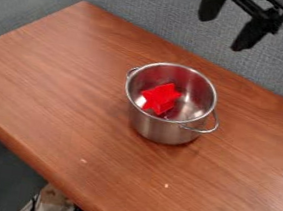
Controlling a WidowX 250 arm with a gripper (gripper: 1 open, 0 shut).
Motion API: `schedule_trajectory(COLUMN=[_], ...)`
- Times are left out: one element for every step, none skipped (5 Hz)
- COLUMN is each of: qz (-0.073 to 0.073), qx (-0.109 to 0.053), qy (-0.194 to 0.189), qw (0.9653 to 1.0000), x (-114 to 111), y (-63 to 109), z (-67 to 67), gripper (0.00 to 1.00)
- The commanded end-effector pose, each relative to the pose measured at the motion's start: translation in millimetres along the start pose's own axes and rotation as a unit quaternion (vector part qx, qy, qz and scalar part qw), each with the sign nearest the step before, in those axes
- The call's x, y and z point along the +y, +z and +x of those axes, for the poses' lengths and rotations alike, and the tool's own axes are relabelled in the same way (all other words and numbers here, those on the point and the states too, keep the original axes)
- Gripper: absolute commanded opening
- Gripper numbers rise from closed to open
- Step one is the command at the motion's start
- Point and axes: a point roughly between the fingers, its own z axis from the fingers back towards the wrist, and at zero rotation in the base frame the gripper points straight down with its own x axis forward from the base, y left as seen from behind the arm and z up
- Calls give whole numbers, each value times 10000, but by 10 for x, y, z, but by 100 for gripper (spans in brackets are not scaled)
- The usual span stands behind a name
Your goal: Put the red object in the metal pot
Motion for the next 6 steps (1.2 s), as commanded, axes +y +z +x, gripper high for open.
schedule_trajectory(qz=[80, 91, 18, -124, -204, -267], qx=[-358, -323, -466, -806, -997, -1065], qy=[369, 855, 862, 916, 946, 843], qw=[9986, 9958, 9952, 9925, 9903, 9904], x=[-3, -15, 84, 232, 511, 659], y=[72, 5, -46, 27, 97, 121], z=[-10, -23, -146, -262, -230, -160], gripper=[0, 100, 100, 100, 100, 100])
